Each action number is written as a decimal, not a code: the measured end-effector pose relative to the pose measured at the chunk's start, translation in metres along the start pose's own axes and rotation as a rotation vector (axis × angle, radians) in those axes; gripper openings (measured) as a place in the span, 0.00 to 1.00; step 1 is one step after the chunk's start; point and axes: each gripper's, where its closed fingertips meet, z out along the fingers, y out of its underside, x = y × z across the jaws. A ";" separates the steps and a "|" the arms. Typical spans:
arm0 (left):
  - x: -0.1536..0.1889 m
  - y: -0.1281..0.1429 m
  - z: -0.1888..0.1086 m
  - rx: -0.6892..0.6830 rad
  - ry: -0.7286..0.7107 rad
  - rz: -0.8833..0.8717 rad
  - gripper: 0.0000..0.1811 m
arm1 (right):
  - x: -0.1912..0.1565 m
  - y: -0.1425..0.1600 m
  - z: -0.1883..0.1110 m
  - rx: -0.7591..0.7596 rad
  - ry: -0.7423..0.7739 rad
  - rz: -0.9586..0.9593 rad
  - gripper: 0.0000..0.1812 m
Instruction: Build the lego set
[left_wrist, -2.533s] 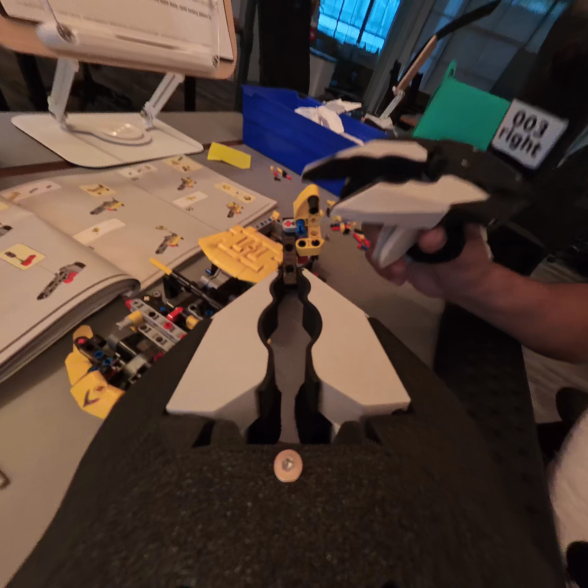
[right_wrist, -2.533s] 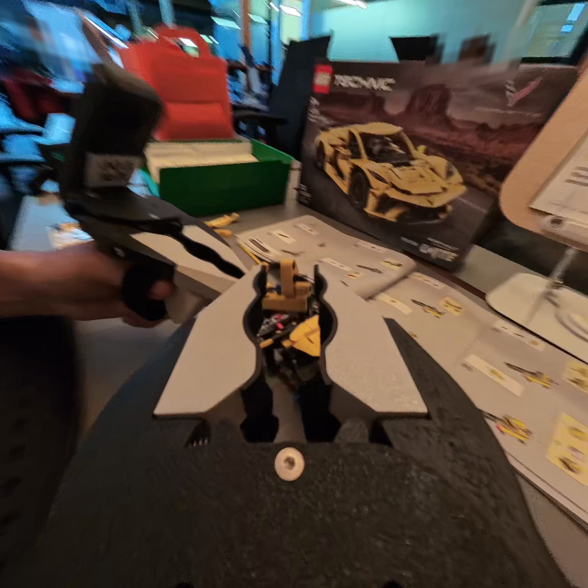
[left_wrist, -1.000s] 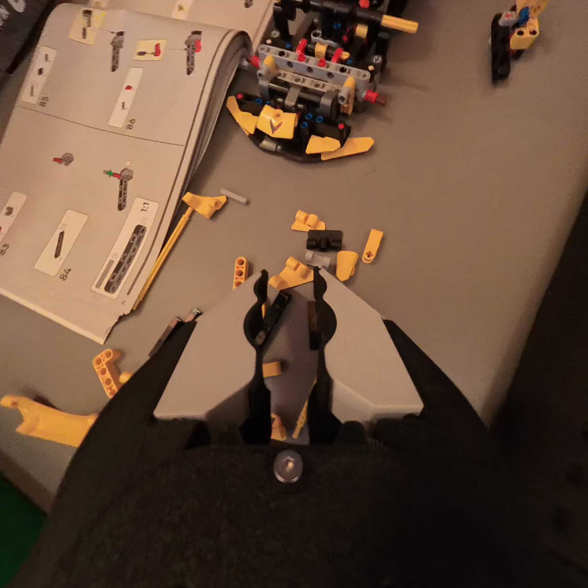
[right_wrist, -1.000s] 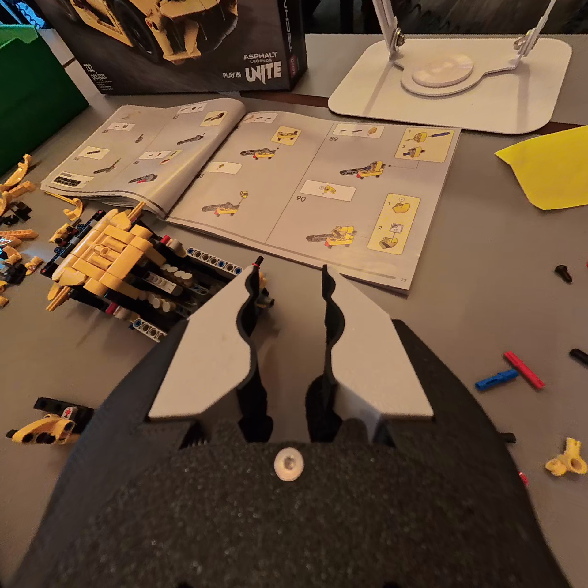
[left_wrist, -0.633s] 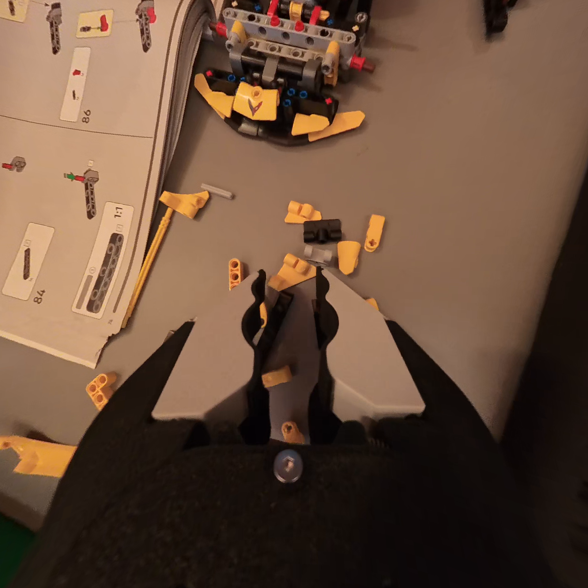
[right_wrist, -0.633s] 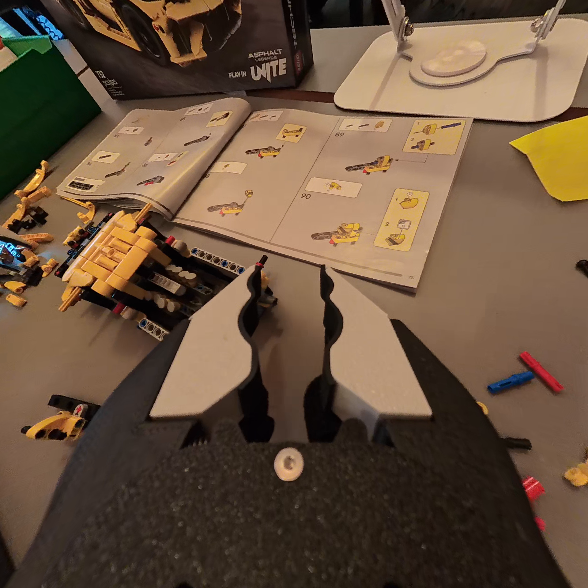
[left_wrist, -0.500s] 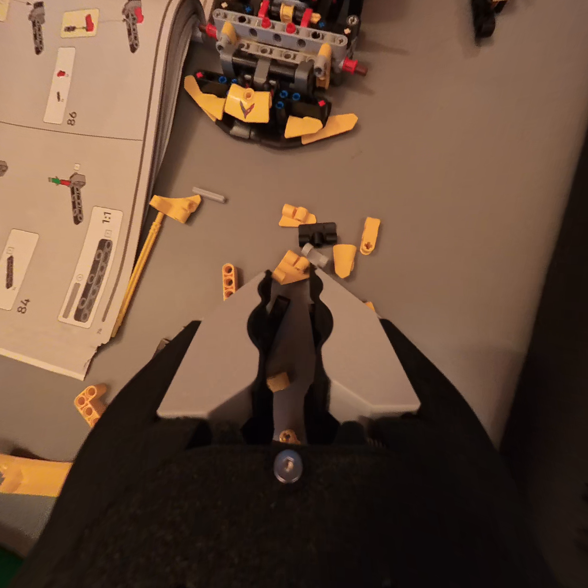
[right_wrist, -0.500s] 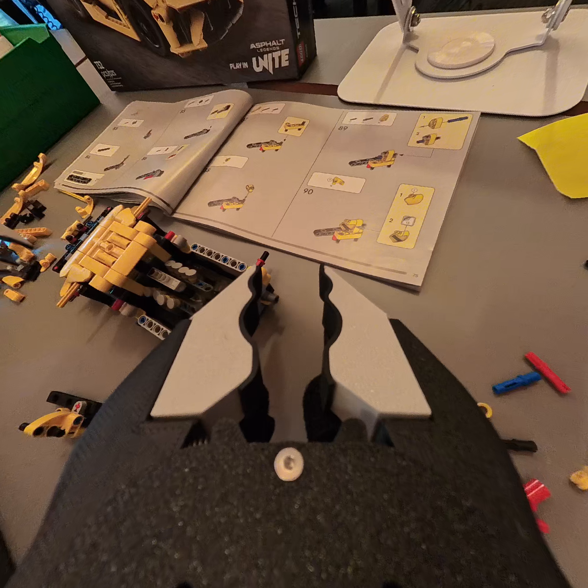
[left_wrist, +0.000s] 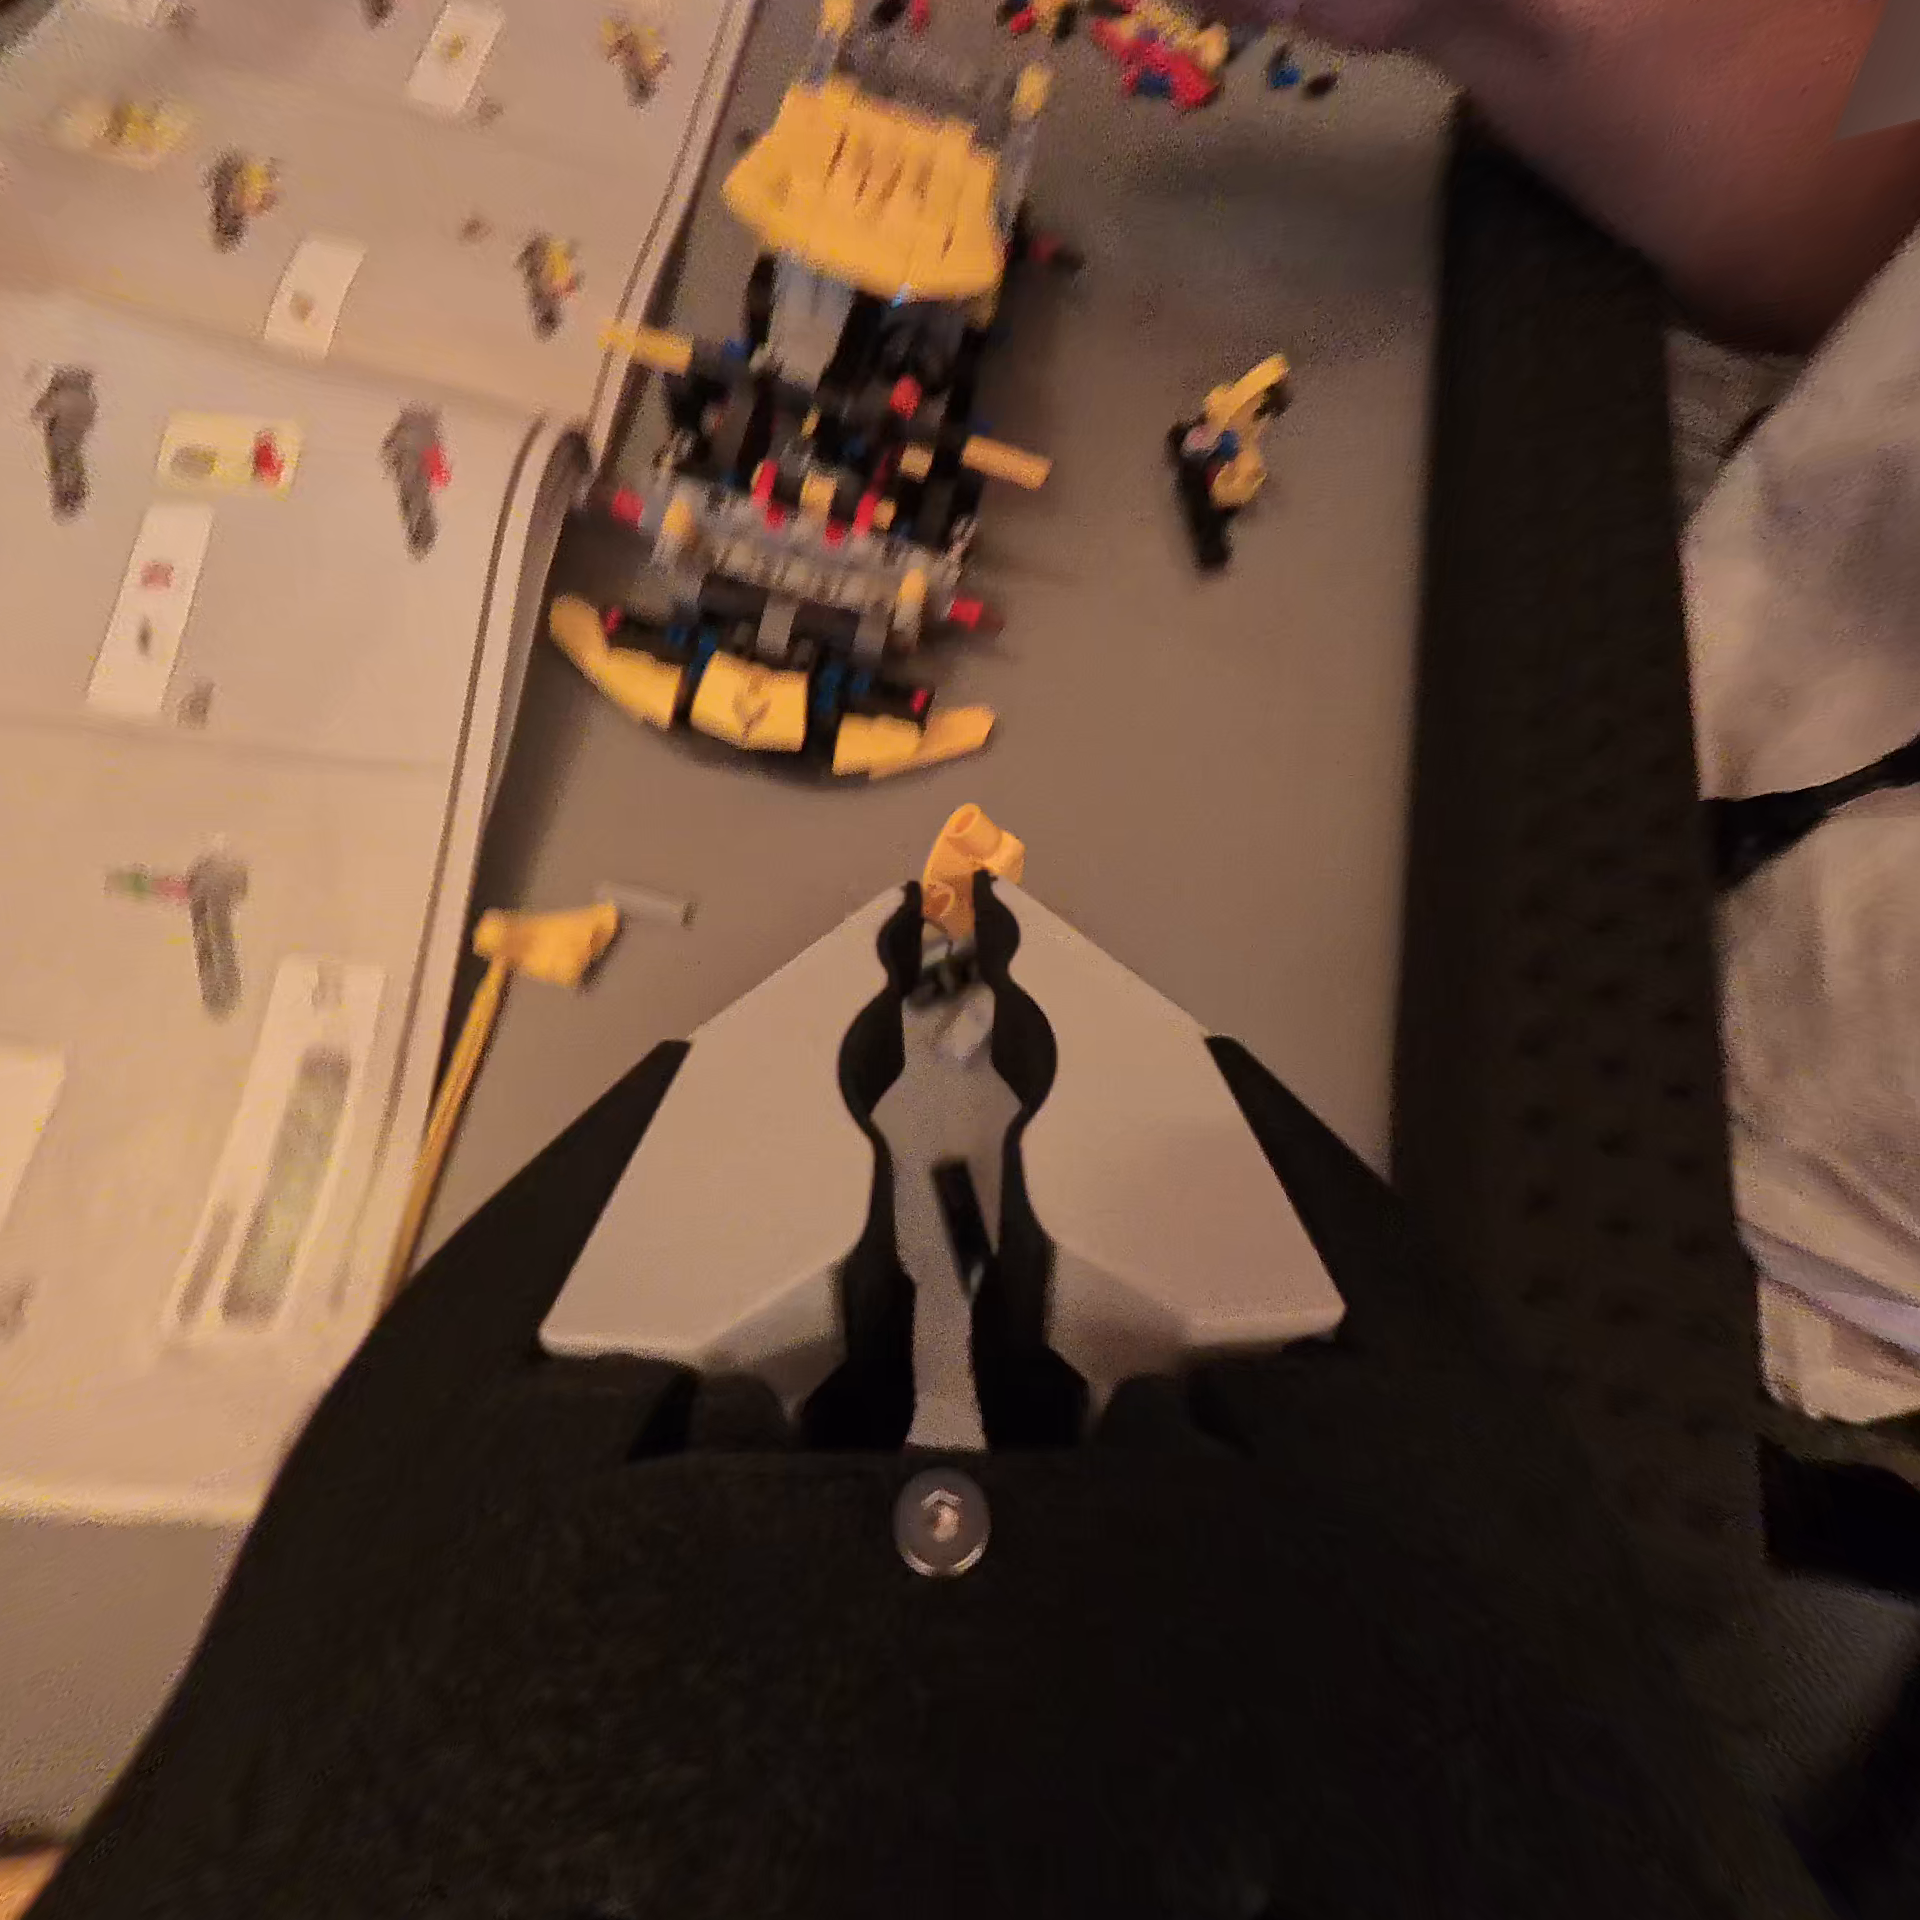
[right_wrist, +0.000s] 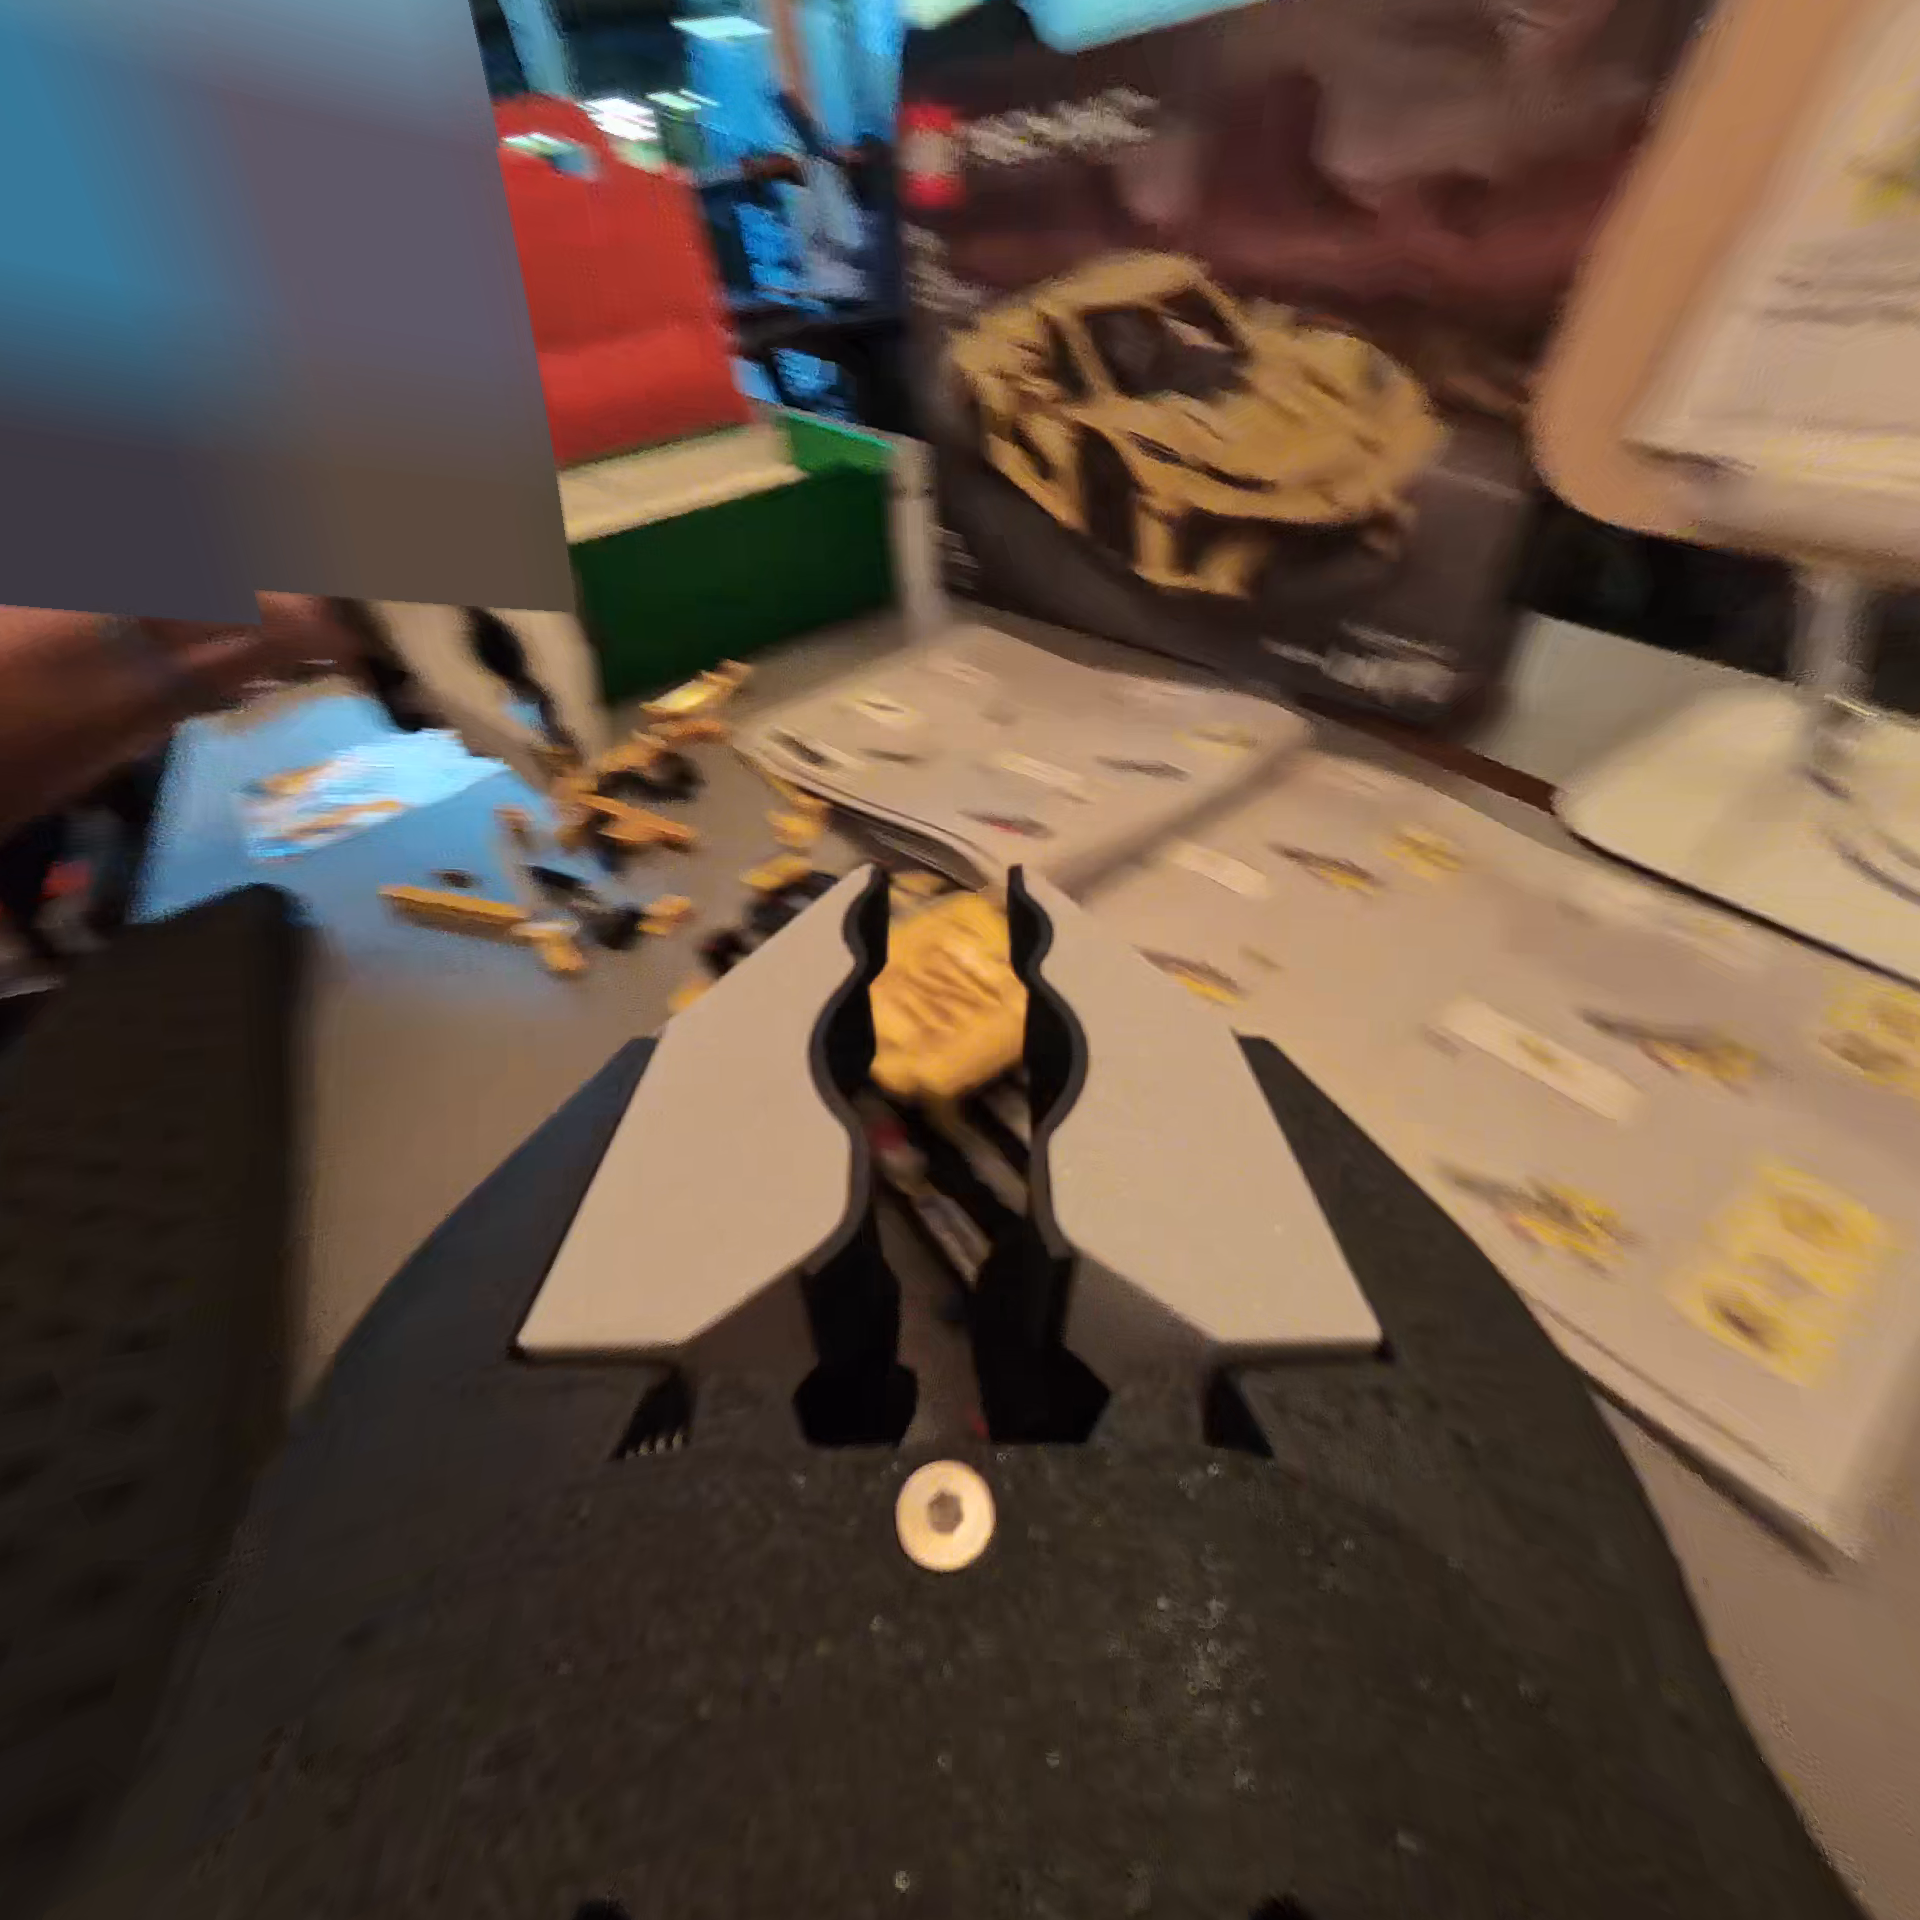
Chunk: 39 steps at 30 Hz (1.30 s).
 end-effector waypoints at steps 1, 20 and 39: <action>0.004 -0.015 0.003 -0.010 0.037 0.026 0.05 | -0.026 -0.005 0.010 -0.003 -0.103 0.004 0.11; 0.045 -0.125 0.089 -0.227 0.193 0.483 0.05 | -0.081 0.023 0.030 -0.183 -0.388 0.342 0.06; 0.058 -0.146 0.117 0.512 -0.119 -0.138 0.12 | 0.185 0.031 -0.054 0.075 0.060 0.835 0.04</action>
